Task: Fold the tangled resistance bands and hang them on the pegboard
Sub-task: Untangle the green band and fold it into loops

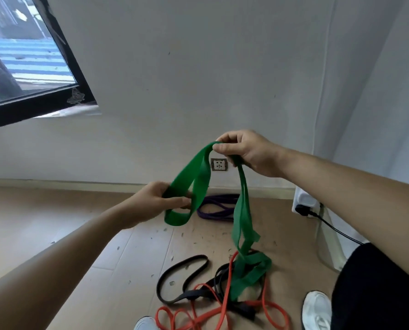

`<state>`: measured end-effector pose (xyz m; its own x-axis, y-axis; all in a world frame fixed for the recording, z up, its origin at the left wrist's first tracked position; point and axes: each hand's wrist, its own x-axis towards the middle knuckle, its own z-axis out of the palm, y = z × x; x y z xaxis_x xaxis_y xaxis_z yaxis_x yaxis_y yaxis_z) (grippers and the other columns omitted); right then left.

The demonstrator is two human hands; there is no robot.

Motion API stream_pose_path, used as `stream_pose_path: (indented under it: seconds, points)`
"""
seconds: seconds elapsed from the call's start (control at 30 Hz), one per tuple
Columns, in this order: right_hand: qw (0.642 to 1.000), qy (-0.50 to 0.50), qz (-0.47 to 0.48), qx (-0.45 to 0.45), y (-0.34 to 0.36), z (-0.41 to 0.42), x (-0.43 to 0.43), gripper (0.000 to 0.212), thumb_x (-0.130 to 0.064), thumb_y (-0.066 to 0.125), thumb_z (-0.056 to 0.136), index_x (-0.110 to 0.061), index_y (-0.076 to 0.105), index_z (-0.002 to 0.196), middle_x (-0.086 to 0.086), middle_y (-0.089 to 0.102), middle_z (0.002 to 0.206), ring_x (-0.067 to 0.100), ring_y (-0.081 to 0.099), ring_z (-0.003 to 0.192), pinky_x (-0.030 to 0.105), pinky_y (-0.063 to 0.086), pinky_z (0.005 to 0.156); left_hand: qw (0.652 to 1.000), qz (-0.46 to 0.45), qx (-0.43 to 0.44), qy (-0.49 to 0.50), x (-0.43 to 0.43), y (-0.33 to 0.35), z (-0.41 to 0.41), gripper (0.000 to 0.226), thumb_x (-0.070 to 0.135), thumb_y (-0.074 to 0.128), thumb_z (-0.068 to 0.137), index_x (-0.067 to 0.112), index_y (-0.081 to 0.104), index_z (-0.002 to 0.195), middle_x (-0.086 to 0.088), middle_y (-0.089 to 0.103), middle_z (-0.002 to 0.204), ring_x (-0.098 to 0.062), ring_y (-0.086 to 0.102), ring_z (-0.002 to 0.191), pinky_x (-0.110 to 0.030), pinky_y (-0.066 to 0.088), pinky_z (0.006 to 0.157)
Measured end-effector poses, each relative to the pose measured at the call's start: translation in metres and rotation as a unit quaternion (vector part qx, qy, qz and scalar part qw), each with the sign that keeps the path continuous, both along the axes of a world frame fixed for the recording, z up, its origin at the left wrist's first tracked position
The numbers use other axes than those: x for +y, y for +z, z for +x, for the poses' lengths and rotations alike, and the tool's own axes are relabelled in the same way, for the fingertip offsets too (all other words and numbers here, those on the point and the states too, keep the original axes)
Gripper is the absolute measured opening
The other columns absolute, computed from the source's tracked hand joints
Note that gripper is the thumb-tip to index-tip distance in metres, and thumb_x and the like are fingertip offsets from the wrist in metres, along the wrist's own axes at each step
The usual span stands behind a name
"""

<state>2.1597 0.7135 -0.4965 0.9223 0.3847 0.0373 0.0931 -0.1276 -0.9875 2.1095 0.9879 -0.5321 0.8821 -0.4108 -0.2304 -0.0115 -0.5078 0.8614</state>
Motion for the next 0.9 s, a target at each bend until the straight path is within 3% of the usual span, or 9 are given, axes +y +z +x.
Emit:
stream_pose_path:
  seconds: [0.23,0.33,0.4,0.47,0.53,0.63,0.7,0.8,0.9]
  points:
    - [0.992,-0.111,0.042,0.041,-0.007,0.015,-0.025,0.014,-0.021,0.073,0.091,-0.010,0.069,0.083,0.001,0.048,0.063,0.016,0.040,0.055,0.028,0.035,0.056,0.987,-0.159,0.024,0.000,0.018,0.000,0.011,0.057,0.020,0.076,0.066,-0.003,0.067,0.117,-0.029,0.068,0.120,-0.041,0.063,0.120,-0.044,0.043,0.112]
    - [0.992,-0.097,0.044,0.066,-0.010,0.017,-0.034,0.017,-0.023,0.071,0.093,-0.013,0.068,0.079,0.001,0.046,0.065,0.016,0.040,0.057,0.027,0.036,0.057,0.980,-0.197,0.033,0.018,0.019,0.002,0.015,0.074,0.019,0.090,0.056,-0.002,0.065,0.123,-0.029,0.069,0.119,-0.038,0.067,0.115,-0.040,0.050,0.107]
    - [0.994,-0.079,0.031,0.073,-0.011,0.017,-0.042,0.016,-0.023,0.072,0.091,-0.009,0.069,0.084,0.001,0.046,0.066,0.015,0.040,0.058,0.027,0.036,0.058,0.974,-0.216,0.029,0.063,0.019,0.005,0.017,0.084,0.030,0.100,0.048,-0.001,0.067,0.119,-0.024,0.074,0.109,-0.033,0.072,0.103,-0.035,0.058,0.095]
    - [0.996,-0.048,-0.004,0.072,-0.012,0.017,-0.047,0.033,-0.027,0.075,0.085,0.003,0.070,0.099,0.002,0.048,0.066,0.015,0.042,0.059,0.028,0.037,0.060,0.970,-0.203,-0.013,0.130,0.017,0.007,0.018,0.059,0.027,0.098,0.055,0.004,0.071,0.102,-0.012,0.075,0.089,-0.028,0.074,0.083,-0.030,0.062,0.076]
    - [0.997,-0.012,-0.038,0.071,-0.014,0.015,-0.049,0.052,-0.031,0.077,0.078,0.009,0.067,0.110,0.003,0.050,0.068,0.014,0.044,0.060,0.028,0.037,0.061,0.965,-0.154,-0.075,0.196,0.011,0.010,0.018,0.024,0.009,0.087,0.071,0.007,0.070,0.089,-0.007,0.070,0.078,-0.024,0.068,0.067,-0.029,0.060,0.061]
    - [0.996,0.021,-0.065,0.060,-0.014,0.013,-0.048,0.048,-0.029,0.078,0.075,0.006,0.070,0.107,0.007,0.051,0.073,0.015,0.042,0.062,0.029,0.035,0.062,0.933,-0.079,-0.166,0.310,0.010,0.014,0.022,0.016,0.002,0.082,0.080,0.011,0.070,0.083,-0.004,0.067,0.085,-0.017,0.061,0.055,-0.024,0.048,0.045]
    - [0.996,0.023,-0.076,0.048,-0.015,0.013,-0.047,0.048,-0.029,0.080,0.074,0.006,0.070,0.106,0.011,0.049,0.076,0.016,0.041,0.063,0.030,0.035,0.063,0.915,-0.053,-0.199,0.347,0.017,0.018,0.024,0.017,0.006,0.080,0.083,0.019,0.071,0.087,0.000,0.068,0.095,-0.019,0.062,0.061,-0.023,0.048,0.045]
    - [0.996,0.027,-0.084,0.035,-0.016,0.011,-0.045,0.041,-0.023,0.079,0.079,0.006,0.069,0.106,0.001,0.056,0.068,0.016,0.042,0.062,0.029,0.037,0.062,0.952,-0.034,-0.138,0.270,0.023,0.018,0.020,0.018,0.009,0.068,0.095,0.026,0.070,0.102,0.000,0.068,0.110,-0.020,0.070,0.085,-0.025,0.056,0.058]
    - [0.995,0.030,-0.095,0.021,-0.013,0.006,-0.045,0.023,-0.014,0.074,0.088,0.001,0.071,0.106,-0.007,0.062,0.066,0.015,0.045,0.064,0.028,0.040,0.063,0.982,-0.014,-0.053,0.181,0.026,0.013,0.013,0.012,0.014,0.064,0.098,0.015,0.069,0.109,-0.006,0.071,0.112,-0.020,0.070,0.102,-0.030,0.060,0.071]
